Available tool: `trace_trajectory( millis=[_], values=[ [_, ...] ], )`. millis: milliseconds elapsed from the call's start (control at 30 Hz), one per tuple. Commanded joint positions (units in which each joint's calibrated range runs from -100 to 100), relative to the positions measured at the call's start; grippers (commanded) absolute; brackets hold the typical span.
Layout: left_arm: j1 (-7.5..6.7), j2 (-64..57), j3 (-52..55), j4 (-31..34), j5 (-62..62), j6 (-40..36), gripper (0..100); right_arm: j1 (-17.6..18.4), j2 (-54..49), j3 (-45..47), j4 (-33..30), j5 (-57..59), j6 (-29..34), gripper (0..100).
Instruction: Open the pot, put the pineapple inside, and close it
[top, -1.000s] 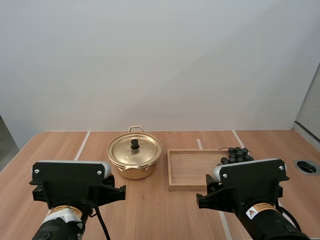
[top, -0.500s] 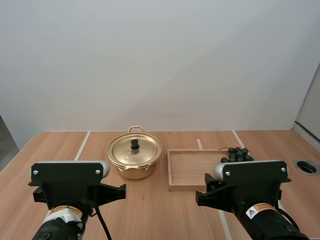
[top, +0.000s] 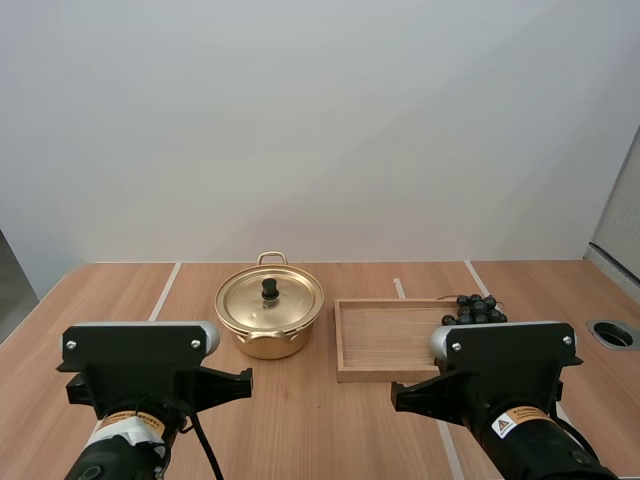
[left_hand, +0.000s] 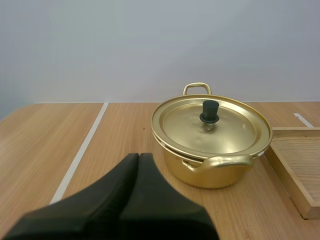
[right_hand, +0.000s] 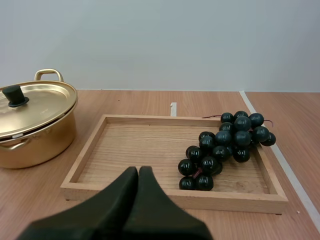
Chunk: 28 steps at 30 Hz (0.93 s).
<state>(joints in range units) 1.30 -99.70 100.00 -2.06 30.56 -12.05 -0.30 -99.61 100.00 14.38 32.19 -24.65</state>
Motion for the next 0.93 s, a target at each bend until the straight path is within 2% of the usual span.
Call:
trace_trajectory(
  millis=[0, 300, 900],
  values=[
    [0.06, -0.3, 0.0, -0.2, -1.1, -0.6, 0, -0.2, -0.4, 0.0, 0.4, -0.4, -0.2, 0],
    [0.06, -0.3, 0.0, -0.2, -1.1, -0.6, 0, 1.4, -0.4, 0.0, 0.4, -0.4, -0.2, 0],
    [0.06, -0.3, 0.0, -0.2, -1.1, -0.6, 0, 1.4, -0.4, 0.0, 0.4, -0.4, -0.2, 0]
  ],
)
